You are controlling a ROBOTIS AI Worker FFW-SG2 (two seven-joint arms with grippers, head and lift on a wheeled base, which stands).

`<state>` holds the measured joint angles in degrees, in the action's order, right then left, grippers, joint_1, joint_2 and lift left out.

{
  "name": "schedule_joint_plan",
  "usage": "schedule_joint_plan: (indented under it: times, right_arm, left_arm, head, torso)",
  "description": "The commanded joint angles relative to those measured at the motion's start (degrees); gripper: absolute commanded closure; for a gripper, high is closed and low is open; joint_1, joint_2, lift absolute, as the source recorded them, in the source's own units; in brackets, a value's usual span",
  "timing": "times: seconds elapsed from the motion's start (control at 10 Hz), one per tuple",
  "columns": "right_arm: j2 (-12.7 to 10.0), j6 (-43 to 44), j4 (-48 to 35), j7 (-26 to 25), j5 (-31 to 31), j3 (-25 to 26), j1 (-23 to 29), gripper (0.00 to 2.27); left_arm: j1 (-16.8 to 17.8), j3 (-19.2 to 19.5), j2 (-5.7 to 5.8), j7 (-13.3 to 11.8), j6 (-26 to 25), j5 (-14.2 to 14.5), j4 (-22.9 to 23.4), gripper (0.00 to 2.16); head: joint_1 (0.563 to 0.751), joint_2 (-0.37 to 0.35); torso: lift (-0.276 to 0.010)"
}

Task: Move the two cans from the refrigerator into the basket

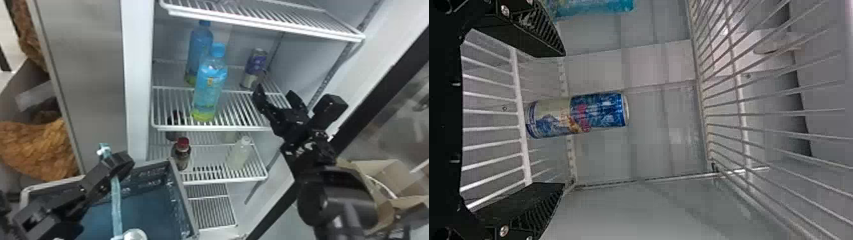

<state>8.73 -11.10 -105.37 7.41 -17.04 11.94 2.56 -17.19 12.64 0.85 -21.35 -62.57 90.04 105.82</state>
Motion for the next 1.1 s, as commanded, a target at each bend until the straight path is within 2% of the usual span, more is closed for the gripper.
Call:
schedule_joint_plan:
  times: [0.0, 0.2, 0.7, 1.0]
  right_arm:
    - [-0.03, 0.00, 2.08, -0.82, 0.13, -1.31, -1.86, 0.11]
    - [-0.03, 0.00, 5.18, -1.08, 1.16, -2.11, -5.09, 0.11]
    - [-0.03, 0.00, 15.02, -2.05, 3.90, -3.14, -13.67, 0.11]
    - [-0.03, 0.00, 20.08, -2.05, 5.16, -3.25, -17.75, 0.11]
  left_arm:
    - [0.04, -0.18, -0.06, 0.00, 0.00, 0.00, -0.14, 1.20]
    - [0.46, -0.41, 0.03, 0.00, 0.00, 0.00, -0.42, 1.20]
    - [0.74, -0.75, 0.12, 0.00, 0.00, 0.11, -0.84, 1.20]
    - [0.88, -0.87, 0.20, 0.00, 0.14, 0.23, -0.98, 1.20]
  head:
    - [0.687, -0.310]
    - [0.685, -0.303]
    - [0.658, -0.293]
    - [0.650, -0.291]
  torso:
    - [-0.035]
    - [-0.035]
    - [-0.035]
    - [-0.035]
